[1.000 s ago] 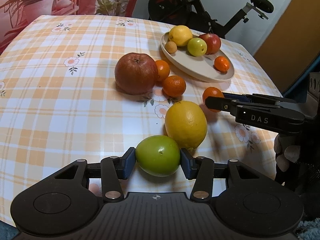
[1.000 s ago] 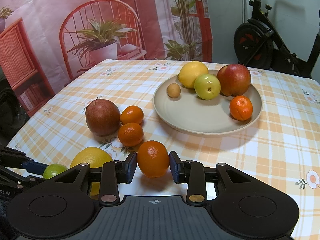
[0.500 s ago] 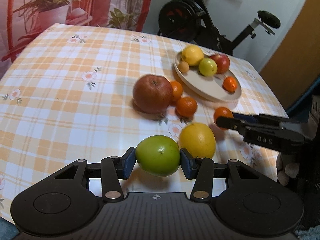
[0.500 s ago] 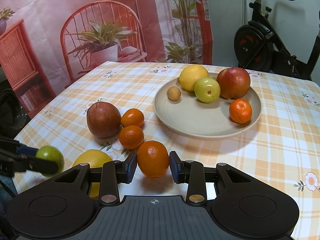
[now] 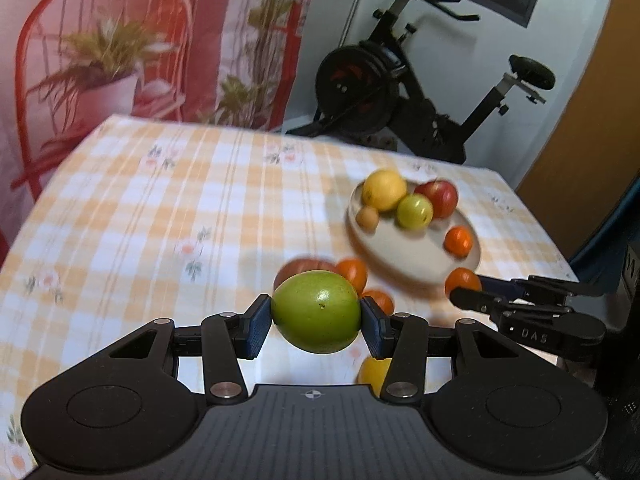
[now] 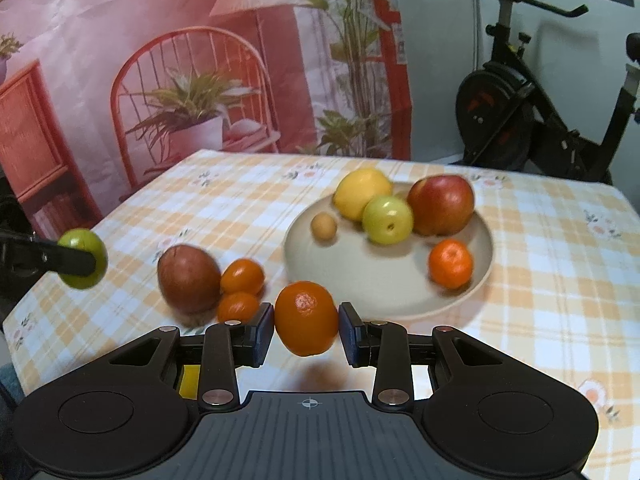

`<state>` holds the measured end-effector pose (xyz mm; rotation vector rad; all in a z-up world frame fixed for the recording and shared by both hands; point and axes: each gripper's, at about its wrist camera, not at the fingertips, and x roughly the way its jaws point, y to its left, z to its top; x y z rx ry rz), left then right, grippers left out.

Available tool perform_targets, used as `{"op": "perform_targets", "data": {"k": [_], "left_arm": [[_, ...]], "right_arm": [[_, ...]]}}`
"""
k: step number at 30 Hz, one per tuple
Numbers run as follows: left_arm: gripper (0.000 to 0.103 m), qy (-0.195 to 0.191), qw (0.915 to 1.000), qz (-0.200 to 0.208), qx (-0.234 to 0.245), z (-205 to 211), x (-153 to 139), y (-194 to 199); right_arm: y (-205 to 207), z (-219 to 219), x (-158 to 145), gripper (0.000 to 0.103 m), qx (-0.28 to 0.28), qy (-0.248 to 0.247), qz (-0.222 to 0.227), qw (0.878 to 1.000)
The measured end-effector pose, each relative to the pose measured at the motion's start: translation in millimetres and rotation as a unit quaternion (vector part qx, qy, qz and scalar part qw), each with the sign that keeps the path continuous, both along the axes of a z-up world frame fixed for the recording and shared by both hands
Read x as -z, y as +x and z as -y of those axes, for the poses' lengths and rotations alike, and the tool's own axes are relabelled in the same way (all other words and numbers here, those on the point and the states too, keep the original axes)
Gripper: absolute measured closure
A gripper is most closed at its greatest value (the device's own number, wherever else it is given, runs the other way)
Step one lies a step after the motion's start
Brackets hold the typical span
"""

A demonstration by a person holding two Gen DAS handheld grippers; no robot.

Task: Organize fruits
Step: 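Carry the green apple in the left tool while the right tool carries the tangerine to the plate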

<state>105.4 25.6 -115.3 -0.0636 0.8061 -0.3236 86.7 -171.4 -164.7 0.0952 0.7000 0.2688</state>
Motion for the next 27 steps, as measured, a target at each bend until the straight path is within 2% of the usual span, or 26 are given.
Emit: {"op": "perform_targets", "data": {"k": [9,13,18,23,27], "left_arm": [[0.053,0.021,0.9968,0.057,0.053,45.4,-36.9,34.3],[0.053,0.019,0.9952,0.060,0.076,66.2,-39.6,55.1],[0.053,0.031,0.9937,0.018,0.106,96.4,-12.6,82.8],[0.053,0.062,0.9894,-0.029,0.129,120.5,24.1,106.7],[0.053,0.078,0.9859,-0.051,0.139,128.3,43.5,121.8]], "right_arm": [[25.1,31.5,-32.3,0.071,0.029,-0.010,0.048,0.998],[36.0,46.4,-39.7,0.071,0.038,-0.017,0.063,0.997],[46.7,56.3,-25.3,0.071,0.037,-0.024,0.044,0.998],[53.3,65.0,-5.3,0.071,0.042,0.000,0.011,0.999],[58.2,69.5,7.7,0.071,0.041,0.010,-0.015,0.999]]}}
